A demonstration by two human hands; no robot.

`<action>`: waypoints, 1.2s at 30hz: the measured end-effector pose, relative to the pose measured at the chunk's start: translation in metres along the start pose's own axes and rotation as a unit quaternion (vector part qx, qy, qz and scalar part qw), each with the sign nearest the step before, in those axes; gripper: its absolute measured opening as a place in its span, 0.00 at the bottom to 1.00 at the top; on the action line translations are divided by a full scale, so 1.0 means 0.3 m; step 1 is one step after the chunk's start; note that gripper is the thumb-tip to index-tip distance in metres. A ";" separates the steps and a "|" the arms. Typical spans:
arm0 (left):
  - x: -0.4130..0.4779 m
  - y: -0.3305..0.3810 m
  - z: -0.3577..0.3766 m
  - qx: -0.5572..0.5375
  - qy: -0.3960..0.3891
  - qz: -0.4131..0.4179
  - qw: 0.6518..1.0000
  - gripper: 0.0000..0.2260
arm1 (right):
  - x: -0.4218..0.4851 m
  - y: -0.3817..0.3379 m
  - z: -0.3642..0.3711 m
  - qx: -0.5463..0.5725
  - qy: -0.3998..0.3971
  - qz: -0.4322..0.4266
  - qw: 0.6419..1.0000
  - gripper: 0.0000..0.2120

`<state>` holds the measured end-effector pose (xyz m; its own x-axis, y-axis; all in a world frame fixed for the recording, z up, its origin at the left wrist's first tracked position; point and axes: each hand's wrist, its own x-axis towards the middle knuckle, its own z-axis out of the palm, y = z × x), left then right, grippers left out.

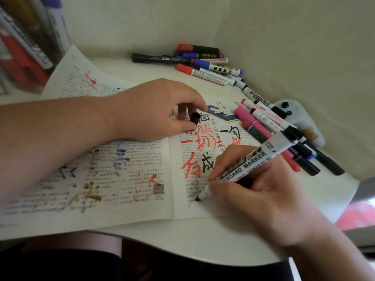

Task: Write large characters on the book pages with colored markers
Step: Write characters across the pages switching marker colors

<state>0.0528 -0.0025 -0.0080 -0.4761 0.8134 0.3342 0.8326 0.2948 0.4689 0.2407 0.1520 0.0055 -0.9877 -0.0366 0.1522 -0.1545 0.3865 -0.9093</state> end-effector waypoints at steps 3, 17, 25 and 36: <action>0.000 -0.004 0.003 0.004 0.002 0.006 1.000 0.14 | 0.012 -0.004 -0.005 -0.023 -0.010 -0.006 1.000 0.05; 0.002 0.019 -0.009 -0.064 -0.009 -0.053 0.996 0.19 | 0.229 -0.111 -0.192 0.167 0.069 -0.063 0.982 0.06; 0.008 0.011 -0.012 -0.182 -0.005 -0.111 0.977 0.29 | 0.389 -0.027 -0.195 0.085 0.069 -0.002 0.994 0.09; 0.018 0.012 -0.015 -0.168 -0.017 -0.109 0.980 0.21 | 0.375 0.049 -0.161 -0.080 0.044 -0.067 0.994 0.10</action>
<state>0.0519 0.0006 -0.0008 -0.6177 0.7674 0.1720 0.5695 0.2856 0.7708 0.1286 0.1980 0.0280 -0.9515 -0.0190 0.3071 -0.2710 0.5246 -0.8070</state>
